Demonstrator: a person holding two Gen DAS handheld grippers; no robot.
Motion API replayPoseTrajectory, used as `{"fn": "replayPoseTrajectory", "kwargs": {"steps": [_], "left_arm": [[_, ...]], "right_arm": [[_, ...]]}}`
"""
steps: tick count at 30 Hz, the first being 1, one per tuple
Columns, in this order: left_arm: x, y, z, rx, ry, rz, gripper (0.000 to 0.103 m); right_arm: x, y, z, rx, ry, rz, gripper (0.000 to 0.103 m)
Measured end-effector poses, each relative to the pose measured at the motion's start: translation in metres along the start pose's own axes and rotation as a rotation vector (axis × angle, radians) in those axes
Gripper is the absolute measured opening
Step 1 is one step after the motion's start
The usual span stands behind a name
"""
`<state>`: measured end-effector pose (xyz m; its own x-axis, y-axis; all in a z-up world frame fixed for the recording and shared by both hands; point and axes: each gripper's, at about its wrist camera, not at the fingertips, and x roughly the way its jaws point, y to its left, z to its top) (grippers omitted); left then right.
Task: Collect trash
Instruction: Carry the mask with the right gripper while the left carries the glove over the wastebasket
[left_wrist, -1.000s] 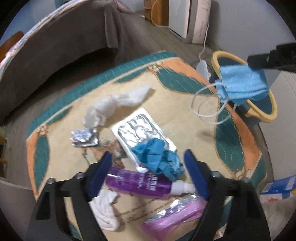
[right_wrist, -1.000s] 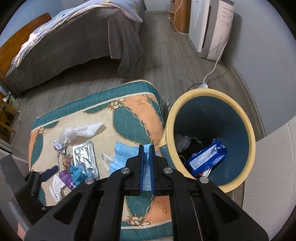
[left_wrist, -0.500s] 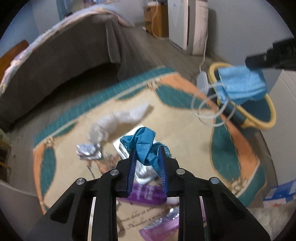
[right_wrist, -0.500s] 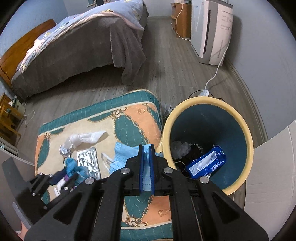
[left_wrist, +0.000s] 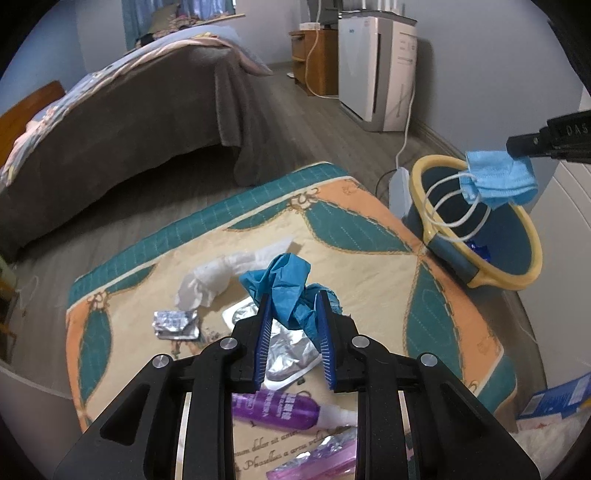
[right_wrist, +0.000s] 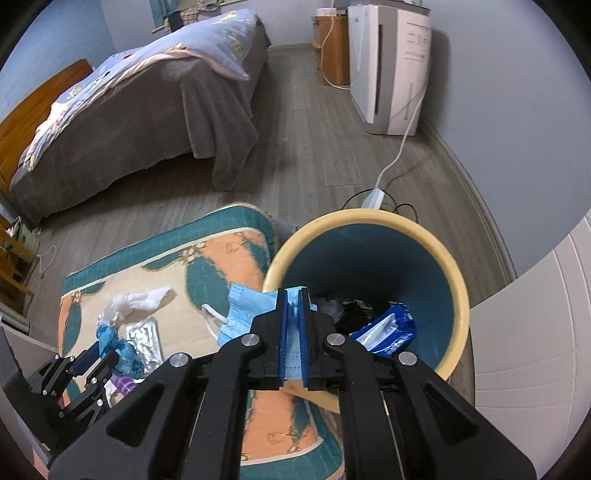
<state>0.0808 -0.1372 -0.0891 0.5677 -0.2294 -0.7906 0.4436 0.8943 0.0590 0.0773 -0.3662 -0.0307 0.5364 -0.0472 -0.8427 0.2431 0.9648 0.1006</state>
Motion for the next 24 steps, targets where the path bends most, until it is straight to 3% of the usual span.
{"fn": "replayPoseTrajectory", "kwargs": {"steps": [17,24], "left_arm": [[-0.007,-0.042,0.016,0.097,-0.046,-0.009,0.025],[-0.024,-0.076,0.04,0.109,-0.111,-0.107,0.025]], "right_arm": [[0.001,-0.055,0.002,0.094,-0.008,-0.021,0.005],[0.003,-0.079,0.001,0.16,-0.011,-0.034,0.005]]}}
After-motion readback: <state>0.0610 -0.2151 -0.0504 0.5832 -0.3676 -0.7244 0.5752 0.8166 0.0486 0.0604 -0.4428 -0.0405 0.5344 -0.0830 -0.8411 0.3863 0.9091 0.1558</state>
